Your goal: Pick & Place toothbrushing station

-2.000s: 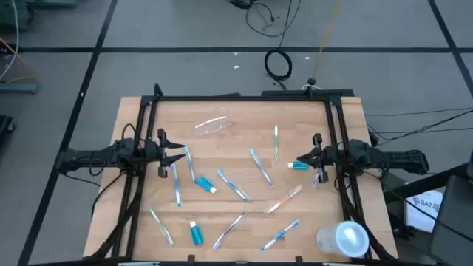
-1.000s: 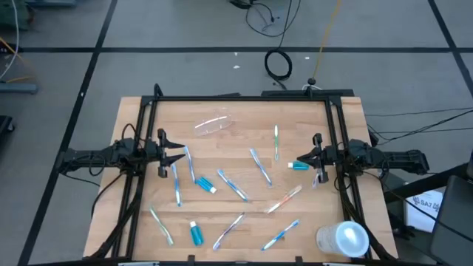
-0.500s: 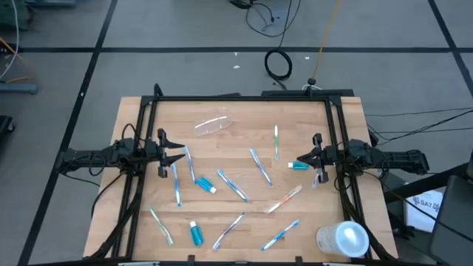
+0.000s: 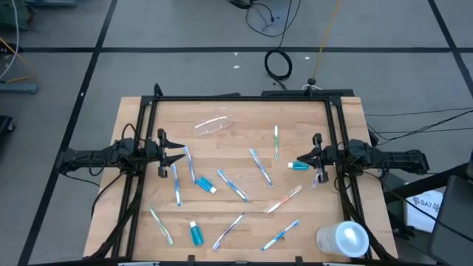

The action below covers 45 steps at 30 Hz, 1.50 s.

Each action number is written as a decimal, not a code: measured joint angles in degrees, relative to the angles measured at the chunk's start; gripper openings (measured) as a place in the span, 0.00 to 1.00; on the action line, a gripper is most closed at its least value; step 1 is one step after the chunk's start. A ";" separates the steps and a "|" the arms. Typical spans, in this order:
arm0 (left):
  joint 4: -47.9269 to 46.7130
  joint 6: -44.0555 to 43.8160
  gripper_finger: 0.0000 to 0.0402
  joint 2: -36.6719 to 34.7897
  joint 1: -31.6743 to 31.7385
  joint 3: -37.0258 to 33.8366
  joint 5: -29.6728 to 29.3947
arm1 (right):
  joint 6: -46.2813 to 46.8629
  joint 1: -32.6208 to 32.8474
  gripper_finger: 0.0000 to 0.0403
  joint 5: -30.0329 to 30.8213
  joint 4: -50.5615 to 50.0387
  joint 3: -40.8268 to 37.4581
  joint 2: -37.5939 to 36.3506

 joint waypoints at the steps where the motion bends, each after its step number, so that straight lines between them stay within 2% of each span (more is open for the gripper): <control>1: -0.02 0.00 0.42 0.01 0.00 0.01 -0.01 | -0.02 0.00 0.01 0.00 -0.02 0.02 0.02; 11: 0.00 0.00 0.42 0.00 0.02 0.00 -0.03 | 0.10 0.00 0.01 -0.09 0.69 0.02 0.02; 17: 0.93 -0.58 0.42 0.00 0.02 0.02 -1.19 | 4.50 0.09 0.01 0.02 1.18 0.02 0.02; 23: 0.52 -7.09 0.42 0.00 0.02 0.02 -1.23 | -6.58 0.07 0.01 0.09 4.67 0.00 0.02; 30: 0.52 -12.67 0.42 0.00 0.02 0.02 -1.51 | -4.22 0.07 0.01 0.04 5.99 0.00 0.02; 33: 0.48 -17.31 0.42 0.00 0.02 0.02 -1.22 | -7.61 0.07 0.01 0.40 7.46 0.00 0.03; 35: 0.48 -19.84 0.42 0.00 0.02 0.02 -1.01 | -13.54 0.08 0.01 3.89 11.42 0.00 0.02; 37: 0.37 -20.01 0.42 0.01 0.02 0.25 -1.01 | -17.53 0.07 0.01 11.33 17.30 0.00 0.10; 40: 0.46 -21.61 0.42 0.45 0.02 1.71 -0.96 | -12.84 0.02 0.01 22.43 25.08 -0.02 1.64; 41: 0.37 -22.29 0.42 0.76 0.02 2.60 -0.98 | -11.44 0.02 0.01 24.16 26.58 -0.02 2.70; 45: 0.40 -20.85 0.42 4.96 0.02 7.21 -0.46 | -9.10 -0.02 0.01 24.03 33.14 -0.02 9.84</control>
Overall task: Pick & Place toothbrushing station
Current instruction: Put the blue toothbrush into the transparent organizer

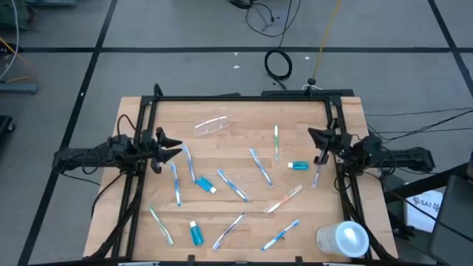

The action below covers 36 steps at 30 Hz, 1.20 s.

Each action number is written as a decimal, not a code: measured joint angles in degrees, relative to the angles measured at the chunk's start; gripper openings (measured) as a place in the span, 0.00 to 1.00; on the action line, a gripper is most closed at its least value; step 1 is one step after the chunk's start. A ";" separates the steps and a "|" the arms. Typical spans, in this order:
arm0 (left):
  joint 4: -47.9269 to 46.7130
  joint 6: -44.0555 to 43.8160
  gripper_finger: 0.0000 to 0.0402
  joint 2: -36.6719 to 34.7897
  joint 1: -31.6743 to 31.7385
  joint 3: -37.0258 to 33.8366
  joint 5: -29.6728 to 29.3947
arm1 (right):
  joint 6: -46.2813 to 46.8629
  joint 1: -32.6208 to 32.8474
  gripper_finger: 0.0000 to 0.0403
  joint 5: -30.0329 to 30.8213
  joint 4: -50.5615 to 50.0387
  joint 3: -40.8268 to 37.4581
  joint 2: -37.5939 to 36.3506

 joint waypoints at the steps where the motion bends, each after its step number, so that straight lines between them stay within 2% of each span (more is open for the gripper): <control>1: -0.26 0.70 0.42 1.76 0.00 1.21 0.10 | 0.68 0.00 0.01 -0.01 2.91 0.00 2.52; 5: -1.21 1.36 0.42 11.40 0.00 5.11 -1.46 | 2.33 0.00 0.01 -0.16 12.56 1.42 14.96; 10: -2.68 3.03 0.42 25.95 0.00 11.61 -6.10 | 1.98 0.00 0.01 -0.23 12.94 9.16 31.97; 14: -13.99 1.28 0.42 35.60 -0.06 19.91 -6.56 | -1.02 -0.02 0.01 -0.05 11.05 15.72 42.53; 16: -20.79 -2.37 0.42 39.53 -0.09 23.22 -6.79 | -1.66 -0.02 0.01 0.77 11.17 18.29 46.18; 20: -26.96 -18.77 0.42 45.70 -0.01 26.26 -9.64 | -0.40 -0.40 0.01 6.14 11.71 21.32 51.17; 27: -33.17 -39.91 0.42 54.15 -0.03 24.43 -12.70 | 5.98 -0.74 0.04 6.02 9.00 21.31 56.23; 30: -34.91 -47.60 0.42 58.06 -0.02 24.33 -14.60 | 8.94 -0.74 0.11 5.65 8.19 21.31 57.08; 36: -35.52 -55.37 0.42 64.35 0.00 24.31 -14.28 | 10.44 -0.74 0.30 5.91 7.97 21.32 57.96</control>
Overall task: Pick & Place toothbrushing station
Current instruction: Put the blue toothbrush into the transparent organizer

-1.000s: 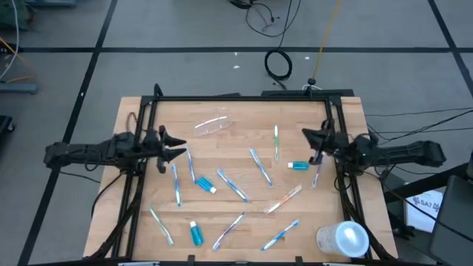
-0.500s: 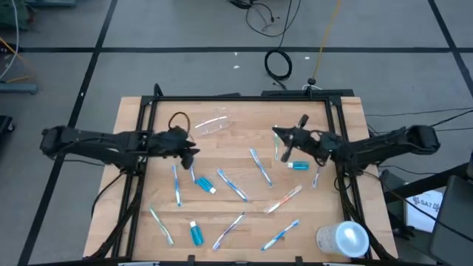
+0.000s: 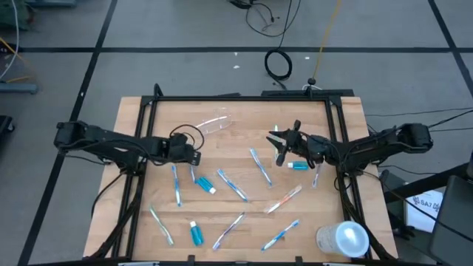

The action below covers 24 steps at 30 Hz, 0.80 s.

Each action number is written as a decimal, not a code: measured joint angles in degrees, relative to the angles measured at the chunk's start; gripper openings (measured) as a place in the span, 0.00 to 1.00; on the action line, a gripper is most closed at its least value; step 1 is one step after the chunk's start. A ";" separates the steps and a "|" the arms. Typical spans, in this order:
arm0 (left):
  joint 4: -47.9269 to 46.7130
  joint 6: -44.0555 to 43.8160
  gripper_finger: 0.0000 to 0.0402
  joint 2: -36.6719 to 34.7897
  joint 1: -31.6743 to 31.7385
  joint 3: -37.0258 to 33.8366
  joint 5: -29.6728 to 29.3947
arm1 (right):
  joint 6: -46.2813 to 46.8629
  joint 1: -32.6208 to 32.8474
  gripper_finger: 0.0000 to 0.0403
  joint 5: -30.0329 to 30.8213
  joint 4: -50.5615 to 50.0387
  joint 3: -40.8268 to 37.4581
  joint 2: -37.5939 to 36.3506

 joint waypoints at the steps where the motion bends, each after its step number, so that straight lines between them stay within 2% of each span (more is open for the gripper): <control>1: -0.07 -1.26 0.42 0.76 0.00 0.00 -0.02 | 0.32 0.00 0.32 0.00 0.02 0.01 0.00; 8: 0.02 -5.12 0.42 5.91 0.01 -0.02 -1.96 | 0.63 -0.01 0.45 -0.02 0.74 0.05 -0.02; 17: 1.31 -4.72 0.41 12.27 1.87 0.17 -2.10 | -2.58 0.00 0.47 0.01 0.85 0.05 -0.02; 20: 1.79 -4.63 0.36 12.97 2.01 0.13 -1.90 | -4.73 0.00 0.47 0.04 0.87 0.05 -0.02; 24: 2.24 -5.77 0.24 13.04 1.81 0.04 -2.29 | -7.38 -0.02 0.48 0.07 1.62 0.05 -0.02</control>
